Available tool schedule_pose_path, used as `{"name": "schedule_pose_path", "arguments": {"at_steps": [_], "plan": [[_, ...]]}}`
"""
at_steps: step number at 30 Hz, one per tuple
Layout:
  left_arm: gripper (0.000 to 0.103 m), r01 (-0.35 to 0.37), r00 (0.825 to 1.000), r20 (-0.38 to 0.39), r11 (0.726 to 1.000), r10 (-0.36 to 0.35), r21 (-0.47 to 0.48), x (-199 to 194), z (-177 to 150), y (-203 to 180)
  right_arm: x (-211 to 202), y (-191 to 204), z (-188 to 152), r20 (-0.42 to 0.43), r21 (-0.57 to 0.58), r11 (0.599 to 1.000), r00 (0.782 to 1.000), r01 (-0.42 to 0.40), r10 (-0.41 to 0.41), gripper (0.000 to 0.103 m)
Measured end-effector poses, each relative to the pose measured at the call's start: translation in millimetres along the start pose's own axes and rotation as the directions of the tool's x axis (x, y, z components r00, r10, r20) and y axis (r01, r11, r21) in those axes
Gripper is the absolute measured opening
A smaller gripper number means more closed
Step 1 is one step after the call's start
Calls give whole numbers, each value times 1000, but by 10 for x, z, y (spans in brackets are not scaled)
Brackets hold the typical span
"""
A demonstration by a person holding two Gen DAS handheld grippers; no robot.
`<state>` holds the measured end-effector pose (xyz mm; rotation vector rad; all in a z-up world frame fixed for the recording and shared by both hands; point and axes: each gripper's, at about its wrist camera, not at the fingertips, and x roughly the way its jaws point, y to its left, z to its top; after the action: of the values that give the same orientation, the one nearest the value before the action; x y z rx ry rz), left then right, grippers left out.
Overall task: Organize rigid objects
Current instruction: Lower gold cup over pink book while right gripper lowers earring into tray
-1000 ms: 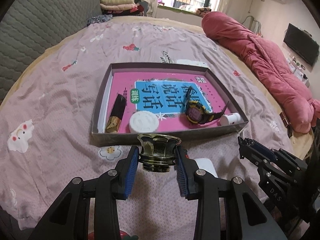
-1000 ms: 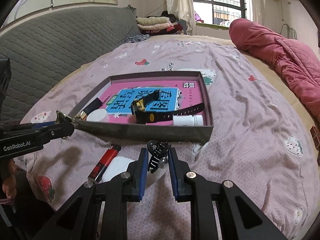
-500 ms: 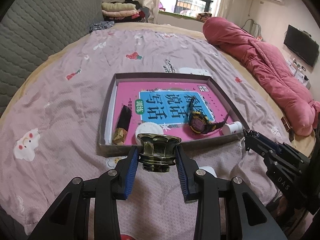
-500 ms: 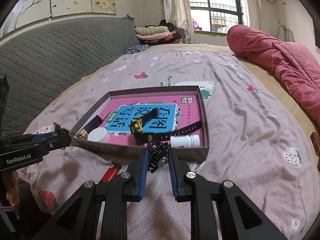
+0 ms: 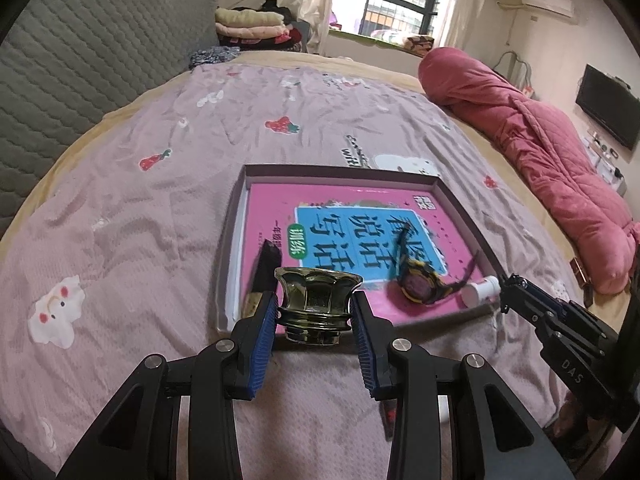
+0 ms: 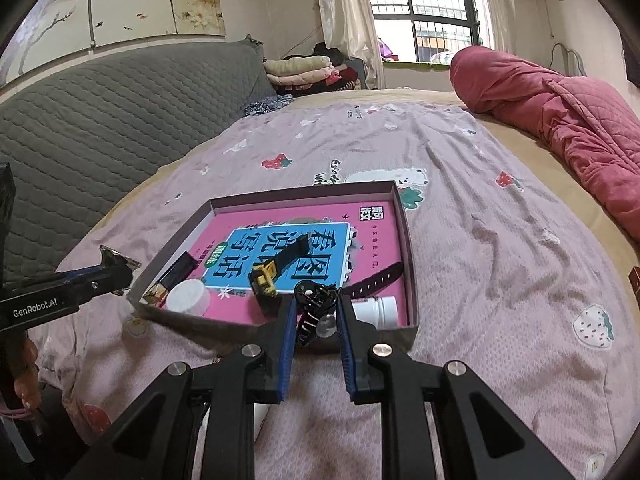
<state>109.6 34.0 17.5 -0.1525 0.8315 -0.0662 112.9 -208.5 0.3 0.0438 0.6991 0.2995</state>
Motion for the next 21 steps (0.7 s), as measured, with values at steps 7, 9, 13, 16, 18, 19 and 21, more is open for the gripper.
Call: {"name": "schedule_pose_path", "arguments": {"at_steps": [7,9,13,16,18,19,21], "plan": [[38,-9,1000,7,1000,9,-6,165,105,59,141,-38,119,13,1,1000,1000,1,-1,21],[38,-12,1000,7,1000,12,-7,206,123,66,178,-40,146,15,0,1000,1000,2,-2,21],[38,-11,1000,0,1000,11,-7,333,161,73,245,-24,167,10,-9,1000,1000,2,-2,21],[38,-8,1000,-4,1000,8,-7,416,184,72,300,-9,159,-3,-18,1000,1000,3,-3,21],[38,-5,1000,-2,1000,5,-8,465,196,70,329,9,154,-11,-25,1000,1000,4,-5,21],[38,-5,1000,-1,1000,5,-10,491,203,68,337,8,153,-14,-26,1000,1000,0,0,21],[38,-3,1000,-2,1000,3,-12,536,209,68,343,20,141,-17,-34,999,1000,1,-1,21]]}}
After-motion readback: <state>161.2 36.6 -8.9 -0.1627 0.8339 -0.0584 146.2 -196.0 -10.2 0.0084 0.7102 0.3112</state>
